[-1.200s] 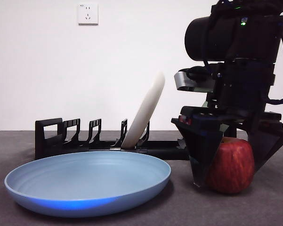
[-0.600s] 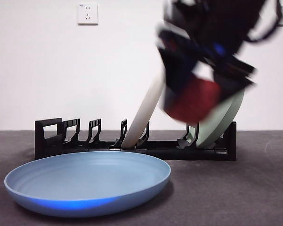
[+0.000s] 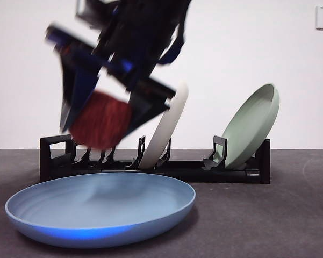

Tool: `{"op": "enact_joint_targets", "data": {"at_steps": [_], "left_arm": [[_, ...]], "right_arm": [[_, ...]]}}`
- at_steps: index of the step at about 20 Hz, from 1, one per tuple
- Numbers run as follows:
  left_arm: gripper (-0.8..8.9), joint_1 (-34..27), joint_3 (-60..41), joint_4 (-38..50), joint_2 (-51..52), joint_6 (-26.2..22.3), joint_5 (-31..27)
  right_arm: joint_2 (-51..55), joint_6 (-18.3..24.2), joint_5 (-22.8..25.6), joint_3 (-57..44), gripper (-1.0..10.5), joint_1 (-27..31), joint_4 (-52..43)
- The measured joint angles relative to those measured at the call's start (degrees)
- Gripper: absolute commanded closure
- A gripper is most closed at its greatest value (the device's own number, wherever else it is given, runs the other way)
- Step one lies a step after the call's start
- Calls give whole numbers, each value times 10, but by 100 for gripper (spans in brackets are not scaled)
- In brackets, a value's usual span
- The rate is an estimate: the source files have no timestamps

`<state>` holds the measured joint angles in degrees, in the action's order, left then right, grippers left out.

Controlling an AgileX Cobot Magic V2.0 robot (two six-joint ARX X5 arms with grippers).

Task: Take the blue plate from the plate rack,put the plate on the table,take the apple from the table,put the apple in the plate

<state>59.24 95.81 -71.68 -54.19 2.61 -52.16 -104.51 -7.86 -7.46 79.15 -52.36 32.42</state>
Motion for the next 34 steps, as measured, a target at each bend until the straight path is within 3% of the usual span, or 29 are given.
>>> {"op": "enact_joint_targets", "data": {"at_steps": [5,16,18,21,22,28,34], "left_arm": [[311,0,0,-19,0,1,0],[311,0,0,-47,0,23,0],[311,0,0,-47,0,28,0],[311,0,0,-48,0,33,0],[311,0,0,-48,0,37,0],[311,0,0,-48,-1,44,2],[311,0,0,-48,-1,46,26]], "right_arm": [[-64,2,3,10,958,2,39],[-70,19,1,10,935,2,54],[-82,19,1,10,802,2,54],[-90,18,0,14,471,2,53],[-90,17,0,14,409,2,54],[-68,12,0,14,397,1,61],[60,10,1,14,407,8,87]]}}
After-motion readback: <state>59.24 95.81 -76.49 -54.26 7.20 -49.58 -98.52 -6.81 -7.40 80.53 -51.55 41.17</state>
